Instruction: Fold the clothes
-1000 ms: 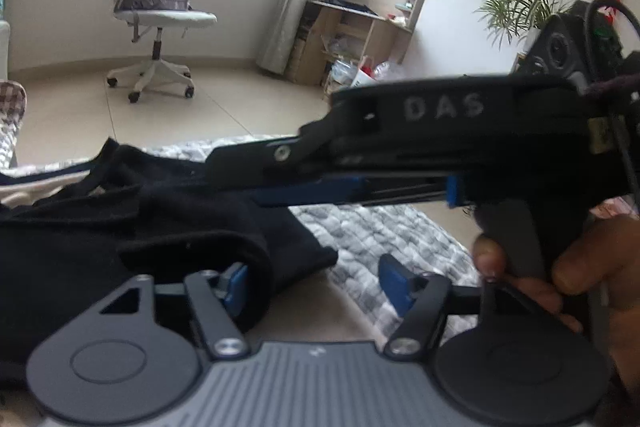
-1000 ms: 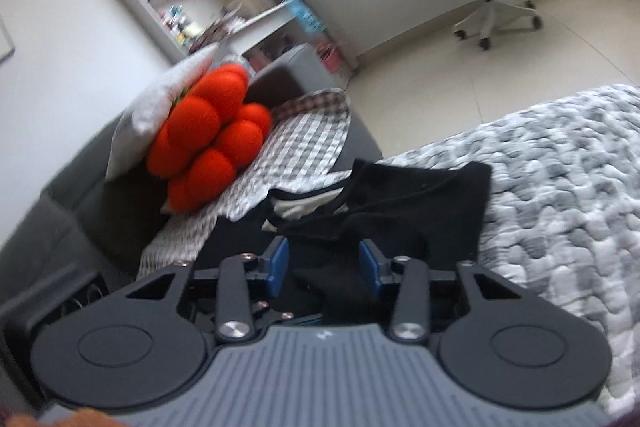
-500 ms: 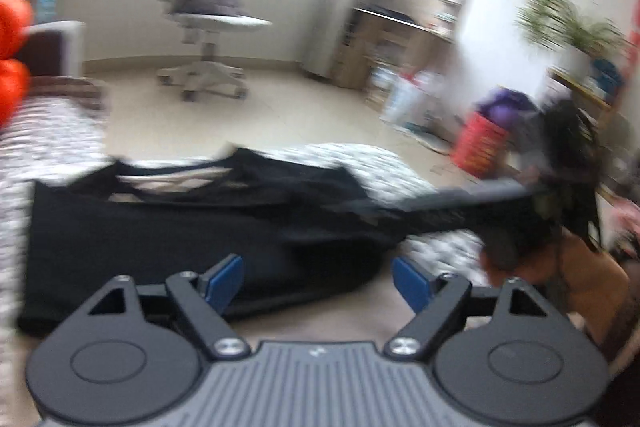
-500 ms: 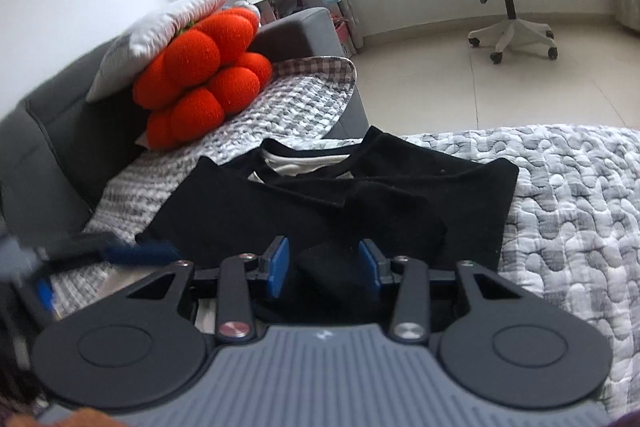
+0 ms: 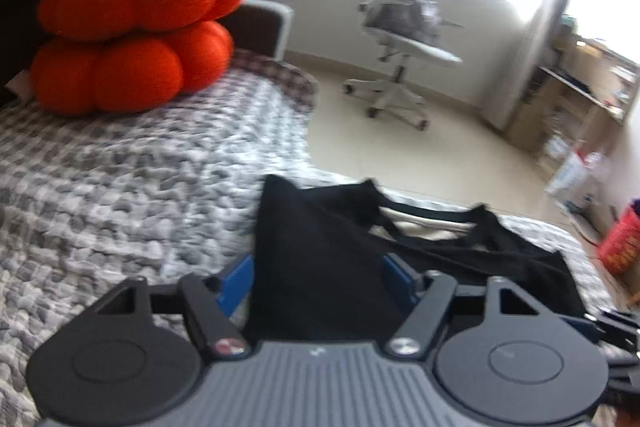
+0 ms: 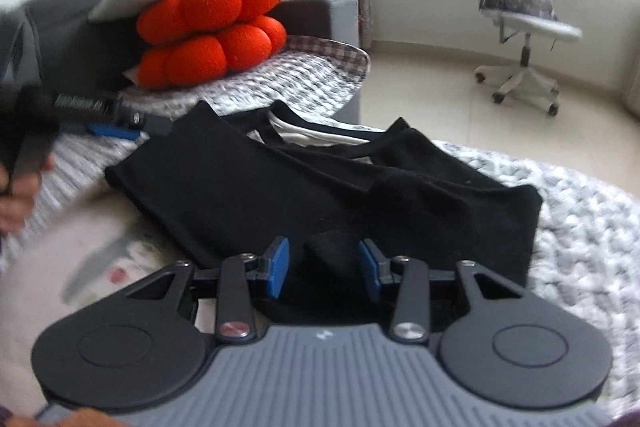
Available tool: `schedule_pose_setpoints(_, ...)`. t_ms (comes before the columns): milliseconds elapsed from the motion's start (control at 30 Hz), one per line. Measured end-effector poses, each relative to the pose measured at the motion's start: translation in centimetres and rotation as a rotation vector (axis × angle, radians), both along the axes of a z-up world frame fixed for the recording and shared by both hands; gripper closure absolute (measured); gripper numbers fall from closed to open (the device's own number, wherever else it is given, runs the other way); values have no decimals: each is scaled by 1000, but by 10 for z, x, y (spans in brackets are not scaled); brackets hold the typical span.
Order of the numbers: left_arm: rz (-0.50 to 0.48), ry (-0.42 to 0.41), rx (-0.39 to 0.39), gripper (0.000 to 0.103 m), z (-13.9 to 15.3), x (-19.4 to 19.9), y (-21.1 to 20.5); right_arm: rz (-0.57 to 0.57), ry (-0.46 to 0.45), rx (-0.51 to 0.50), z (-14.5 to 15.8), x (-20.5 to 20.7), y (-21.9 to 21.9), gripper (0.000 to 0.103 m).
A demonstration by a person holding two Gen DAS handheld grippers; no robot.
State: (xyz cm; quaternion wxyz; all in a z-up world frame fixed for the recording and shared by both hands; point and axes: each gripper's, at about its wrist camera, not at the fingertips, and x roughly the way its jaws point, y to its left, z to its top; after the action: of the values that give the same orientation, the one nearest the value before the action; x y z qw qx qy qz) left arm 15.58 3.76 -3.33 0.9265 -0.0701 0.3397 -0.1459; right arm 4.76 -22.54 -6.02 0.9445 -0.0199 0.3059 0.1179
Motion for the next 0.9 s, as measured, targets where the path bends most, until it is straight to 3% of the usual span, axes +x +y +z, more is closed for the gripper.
schedule_pose_setpoints(67,42,24,4,41,-8,11,2,-19,-3,-35,-4,1,0,67)
schedule_pose_setpoints(133,84,51,14,48,-16,20,3,-44,-4,0,-3,3,-7,73)
schedule_pose_setpoints(167,96,60,6,54,-19,24,3,-63,-7,20,-2,4,-11,80)
schedule_pose_setpoints(200,102,64,-30,64,-22,26,6,-85,-12,38,-1,4,-16,87)
schedule_pose_setpoints(300,137,67,-127,84,-25,30,15,-150,-44,113,7,3,-29,91)
schedule_pose_setpoints(367,151,66,-174,87,-26,29,18,-188,-72,156,15,-1,-38,92)
schedule_pose_setpoints(567,190,52,-246,89,-28,22,28,-331,-124,262,39,-24,-80,94)
schedule_pose_setpoints(800,209,91,-264,88,-32,25,32,-441,125,289,28,-33,-126,93)
schedule_pose_setpoints(900,213,121,-257,83,-32,26,33,-445,191,266,25,-34,-129,83)
